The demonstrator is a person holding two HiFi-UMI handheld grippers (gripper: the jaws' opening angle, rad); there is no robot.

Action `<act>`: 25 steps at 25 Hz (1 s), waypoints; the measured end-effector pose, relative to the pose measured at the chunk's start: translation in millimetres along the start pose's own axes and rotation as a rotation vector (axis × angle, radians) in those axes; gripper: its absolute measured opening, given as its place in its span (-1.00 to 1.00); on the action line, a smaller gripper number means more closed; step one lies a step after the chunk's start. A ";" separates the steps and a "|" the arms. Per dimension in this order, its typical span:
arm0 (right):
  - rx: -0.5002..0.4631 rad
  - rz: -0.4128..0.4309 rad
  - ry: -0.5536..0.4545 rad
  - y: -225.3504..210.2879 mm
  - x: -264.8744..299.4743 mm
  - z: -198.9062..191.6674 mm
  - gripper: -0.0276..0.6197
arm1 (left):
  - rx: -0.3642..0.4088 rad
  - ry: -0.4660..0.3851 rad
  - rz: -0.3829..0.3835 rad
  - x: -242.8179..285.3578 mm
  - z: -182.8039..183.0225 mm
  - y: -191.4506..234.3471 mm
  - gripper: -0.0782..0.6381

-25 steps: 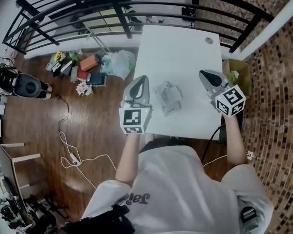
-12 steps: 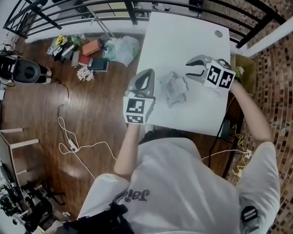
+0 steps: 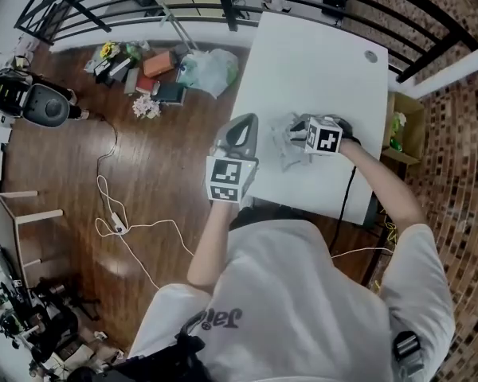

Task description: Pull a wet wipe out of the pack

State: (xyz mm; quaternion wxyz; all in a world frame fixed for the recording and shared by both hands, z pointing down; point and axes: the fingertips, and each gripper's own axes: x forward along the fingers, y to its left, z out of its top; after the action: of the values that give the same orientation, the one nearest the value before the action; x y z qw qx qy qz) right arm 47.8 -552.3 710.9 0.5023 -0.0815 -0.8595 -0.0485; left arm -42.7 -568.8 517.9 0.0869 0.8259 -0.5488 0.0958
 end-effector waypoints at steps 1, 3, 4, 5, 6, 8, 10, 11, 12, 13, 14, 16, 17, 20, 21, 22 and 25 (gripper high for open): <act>-0.004 -0.002 0.013 1.0 9.0 -1.3 -0.62 | -0.002 0.001 0.006 -1.3 -1.0 2.0 -0.74; -0.010 -0.005 0.047 2.8 23.1 -4.6 -0.62 | -0.006 0.002 0.018 -3.6 -1.5 6.2 -0.74; -0.009 -0.006 0.065 3.0 28.4 -7.0 -0.62 | -0.007 0.001 0.024 -4.5 -1.4 8.1 -0.74; -0.007 -0.008 0.084 2.4 32.7 -9.6 -0.62 | -0.007 0.000 0.029 -5.4 -1.5 10.0 -0.74; -0.008 -0.014 0.100 0.9 36.5 -11.7 -0.62 | -0.007 0.001 0.034 -6.4 -1.7 12.0 -0.74; -0.018 -0.027 0.118 -2.9 42.6 -12.9 -0.62 | -0.008 0.002 0.042 -9.1 -2.5 16.5 -0.74; -0.028 -0.034 0.122 -5.3 46.0 -11.2 -0.64 | -0.011 0.002 0.050 -11.7 -3.1 20.9 -0.74; -0.027 -0.034 0.123 -5.3 46.8 -10.4 -0.66 | -0.013 0.002 0.054 -12.8 -3.3 22.9 -0.74; -0.023 -0.035 0.123 -5.0 47.4 -9.9 -0.67 | -0.014 0.002 0.057 -13.7 -3.4 24.6 -0.74; -0.020 -0.039 0.122 -5.1 47.9 -9.9 -0.68 | -0.016 0.001 0.061 -14.3 -3.1 26.1 -0.74; -0.018 -0.047 0.122 -5.5 48.4 -10.2 -0.69 | -0.018 0.000 0.063 -14.5 -2.5 27.4 -0.74; -0.020 -0.064 0.118 -5.1 49.4 -9.8 -0.79 | -0.022 -0.004 0.065 -13.9 -1.2 28.9 -0.74; -0.024 -0.072 0.116 -4.3 49.8 -8.9 -0.81 | -0.024 -0.007 0.063 -13.4 -0.5 29.2 -0.74; -0.038 -0.098 0.110 -2.2 45.5 -6.5 -0.90 | -0.024 -0.013 0.049 -11.1 1.6 26.4 -0.74; -0.036 -0.105 0.106 -1.5 41.4 -5.8 -0.91 | -0.023 -0.015 0.042 -10.1 2.1 24.5 -0.74; -0.030 -0.112 0.099 -1.0 36.2 -4.8 -0.91 | -0.022 -0.016 0.035 -9.2 2.4 22.7 -0.74; 0.013 -0.129 0.045 -0.8 14.2 2.9 -0.92 | -0.022 -0.020 0.014 -5.0 3.6 17.4 -0.74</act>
State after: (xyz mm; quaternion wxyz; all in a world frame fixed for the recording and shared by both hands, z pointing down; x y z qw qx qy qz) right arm 38.3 -551.3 721.9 0.5179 -0.0216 -0.8517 -0.0771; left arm -60.5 -571.9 513.8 0.0897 0.8219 -0.5565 0.0823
